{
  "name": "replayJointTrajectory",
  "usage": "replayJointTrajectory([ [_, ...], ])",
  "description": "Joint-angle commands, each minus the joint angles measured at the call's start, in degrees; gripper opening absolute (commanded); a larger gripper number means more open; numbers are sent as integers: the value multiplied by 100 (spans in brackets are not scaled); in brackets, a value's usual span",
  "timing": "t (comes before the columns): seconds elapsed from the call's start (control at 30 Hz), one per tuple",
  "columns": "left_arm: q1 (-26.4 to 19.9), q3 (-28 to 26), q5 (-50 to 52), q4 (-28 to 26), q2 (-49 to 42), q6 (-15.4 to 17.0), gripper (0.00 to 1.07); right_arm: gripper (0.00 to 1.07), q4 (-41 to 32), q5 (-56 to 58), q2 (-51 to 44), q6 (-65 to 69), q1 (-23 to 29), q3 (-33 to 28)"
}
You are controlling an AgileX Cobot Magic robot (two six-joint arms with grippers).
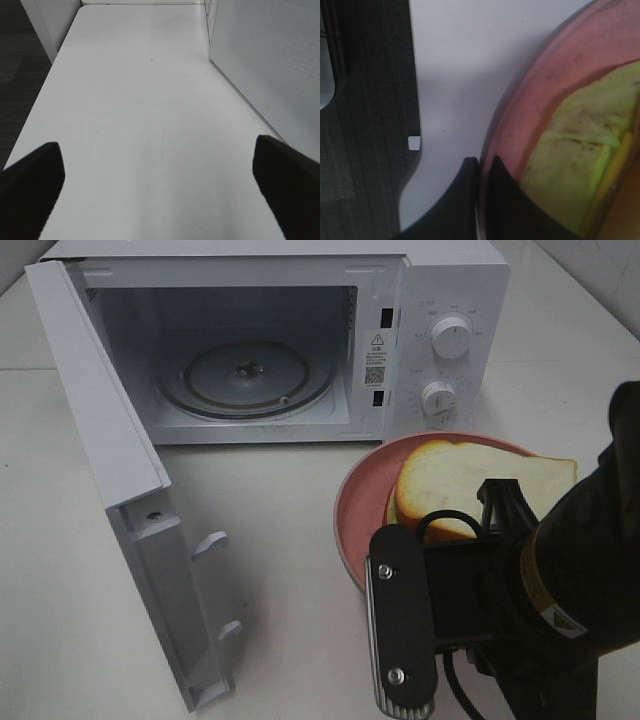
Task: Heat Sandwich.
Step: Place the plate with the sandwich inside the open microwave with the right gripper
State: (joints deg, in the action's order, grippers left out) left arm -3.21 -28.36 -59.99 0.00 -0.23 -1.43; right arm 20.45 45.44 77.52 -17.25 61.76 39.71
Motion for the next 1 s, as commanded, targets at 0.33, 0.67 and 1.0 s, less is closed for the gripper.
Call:
replayJointTrajectory([
  [0.33, -11, 11, 63, -40, -166, 0, 98, 0, 103, -201, -52, -957, 11, -17],
  [0.67, -11, 11, 63, -40, -166, 0, 98, 0, 103, -493, -52, -1341, -132, -17],
  [1.0, -11, 11, 63, -40, -166, 0, 98, 0, -327, -647, -40, -3592, -991, -17],
])
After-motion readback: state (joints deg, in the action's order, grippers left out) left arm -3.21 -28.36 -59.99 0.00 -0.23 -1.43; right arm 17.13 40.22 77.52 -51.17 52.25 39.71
